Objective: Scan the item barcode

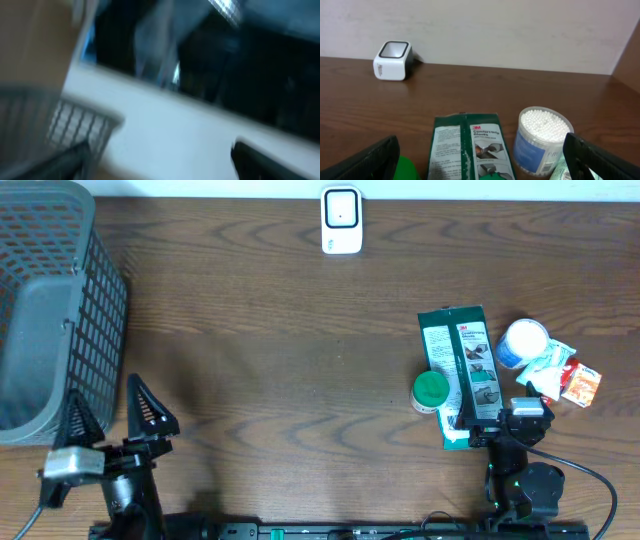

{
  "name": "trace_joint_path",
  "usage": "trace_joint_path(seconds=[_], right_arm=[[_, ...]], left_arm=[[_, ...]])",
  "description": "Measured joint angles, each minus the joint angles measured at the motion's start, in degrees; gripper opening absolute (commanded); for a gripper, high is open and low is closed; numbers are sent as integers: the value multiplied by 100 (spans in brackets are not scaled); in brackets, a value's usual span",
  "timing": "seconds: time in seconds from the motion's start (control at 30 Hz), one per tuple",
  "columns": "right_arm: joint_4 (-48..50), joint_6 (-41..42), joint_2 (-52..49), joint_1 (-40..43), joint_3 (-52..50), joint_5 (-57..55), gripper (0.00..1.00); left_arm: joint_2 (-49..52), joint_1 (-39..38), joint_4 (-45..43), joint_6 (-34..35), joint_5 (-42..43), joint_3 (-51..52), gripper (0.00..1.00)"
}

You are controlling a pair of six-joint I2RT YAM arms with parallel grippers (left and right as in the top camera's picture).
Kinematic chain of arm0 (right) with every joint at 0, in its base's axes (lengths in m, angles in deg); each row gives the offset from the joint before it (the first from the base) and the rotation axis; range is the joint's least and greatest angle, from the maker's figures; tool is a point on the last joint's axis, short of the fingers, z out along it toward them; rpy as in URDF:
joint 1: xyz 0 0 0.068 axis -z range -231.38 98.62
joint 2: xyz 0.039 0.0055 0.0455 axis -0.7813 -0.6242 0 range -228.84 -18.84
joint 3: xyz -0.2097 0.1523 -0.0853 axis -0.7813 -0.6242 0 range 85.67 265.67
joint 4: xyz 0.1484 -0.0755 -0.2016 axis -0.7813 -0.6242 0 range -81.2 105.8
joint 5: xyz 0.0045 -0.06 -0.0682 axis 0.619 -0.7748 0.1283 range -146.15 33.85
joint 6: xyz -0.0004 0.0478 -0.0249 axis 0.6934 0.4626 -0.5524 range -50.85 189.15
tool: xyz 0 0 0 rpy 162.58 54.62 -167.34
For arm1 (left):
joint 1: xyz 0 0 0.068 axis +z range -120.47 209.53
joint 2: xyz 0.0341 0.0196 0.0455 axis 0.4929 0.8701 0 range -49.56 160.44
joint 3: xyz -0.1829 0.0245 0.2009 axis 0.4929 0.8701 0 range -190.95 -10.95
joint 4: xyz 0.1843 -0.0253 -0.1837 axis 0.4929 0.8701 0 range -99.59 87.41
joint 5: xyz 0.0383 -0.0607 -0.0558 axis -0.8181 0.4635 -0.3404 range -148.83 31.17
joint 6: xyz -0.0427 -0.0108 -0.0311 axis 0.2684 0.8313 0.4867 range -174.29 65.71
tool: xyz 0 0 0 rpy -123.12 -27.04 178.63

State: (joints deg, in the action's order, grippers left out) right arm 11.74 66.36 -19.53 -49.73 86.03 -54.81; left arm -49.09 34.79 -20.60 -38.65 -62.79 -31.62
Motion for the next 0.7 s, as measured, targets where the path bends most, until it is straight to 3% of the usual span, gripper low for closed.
trace_joint_path(seconds=[0.1,0.23,0.57,0.7], right_arm=[[2,0,0,0,0,0,99],[2,0,0,0,0,0,99],[2,0,0,0,0,0,99],[2,0,0,0,0,2,99]], left_arm=[[0,-24,-1003,160,35,608,89],[0,-24,-1368,391,59,1222,89],[0,-24,-1335,872,61,1928,89],[2,-22,-590,940,61,2009,89]])
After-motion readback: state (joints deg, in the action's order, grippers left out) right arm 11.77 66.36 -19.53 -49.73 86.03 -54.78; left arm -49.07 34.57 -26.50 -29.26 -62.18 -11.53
